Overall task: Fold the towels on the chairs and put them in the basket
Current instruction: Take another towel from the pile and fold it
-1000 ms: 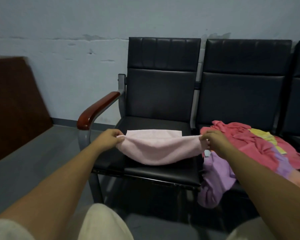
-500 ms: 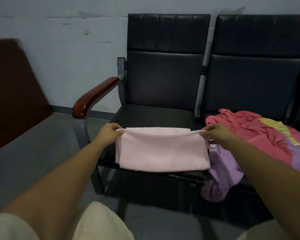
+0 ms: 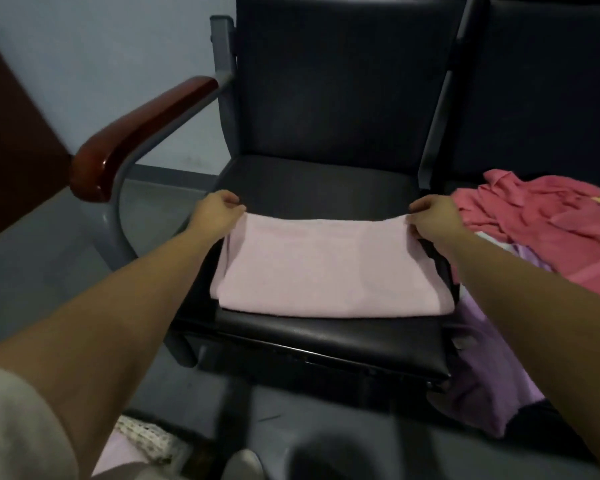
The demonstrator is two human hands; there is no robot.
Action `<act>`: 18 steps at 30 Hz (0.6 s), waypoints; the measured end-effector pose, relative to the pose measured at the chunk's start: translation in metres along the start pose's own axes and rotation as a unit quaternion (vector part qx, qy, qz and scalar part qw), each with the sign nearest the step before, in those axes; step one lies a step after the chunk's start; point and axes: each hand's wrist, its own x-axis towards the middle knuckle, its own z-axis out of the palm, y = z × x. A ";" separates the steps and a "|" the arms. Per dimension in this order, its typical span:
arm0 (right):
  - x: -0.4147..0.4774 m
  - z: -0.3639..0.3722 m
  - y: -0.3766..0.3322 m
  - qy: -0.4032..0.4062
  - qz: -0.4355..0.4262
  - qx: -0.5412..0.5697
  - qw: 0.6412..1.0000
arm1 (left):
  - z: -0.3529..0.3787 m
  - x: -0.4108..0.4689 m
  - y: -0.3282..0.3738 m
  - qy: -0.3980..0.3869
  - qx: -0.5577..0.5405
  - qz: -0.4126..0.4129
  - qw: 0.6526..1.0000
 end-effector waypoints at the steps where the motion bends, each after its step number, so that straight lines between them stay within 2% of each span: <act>1: -0.002 0.007 0.004 0.014 -0.005 -0.035 0.999 | 0.006 0.000 -0.003 -0.015 0.011 -0.008 1.000; 3: -0.014 0.016 0.001 0.036 -0.037 -0.099 0.994 | 0.013 -0.003 -0.010 -0.027 0.031 -0.019 0.999; 6: -0.040 0.028 -0.014 0.030 -0.108 -0.106 0.988 | 0.014 -0.007 -0.013 -0.025 0.086 -0.018 0.996; 9: -0.073 0.046 -0.026 -0.048 -0.188 -0.120 0.974 | 0.013 -0.016 -0.005 -0.034 0.173 -0.081 0.981; 12: -0.111 0.064 -0.030 -0.155 -0.196 -0.117 0.961 | 0.012 -0.034 0.006 -0.093 0.195 -0.141 0.966; 15: -0.133 0.077 -0.023 -0.181 -0.241 -0.218 0.928 | 0.013 -0.052 0.014 -0.141 0.194 -0.128 0.963; 18: -0.151 0.076 -0.017 -0.208 -0.249 -0.301 0.896 | 0.009 -0.067 0.017 -0.143 0.162 -0.141 0.966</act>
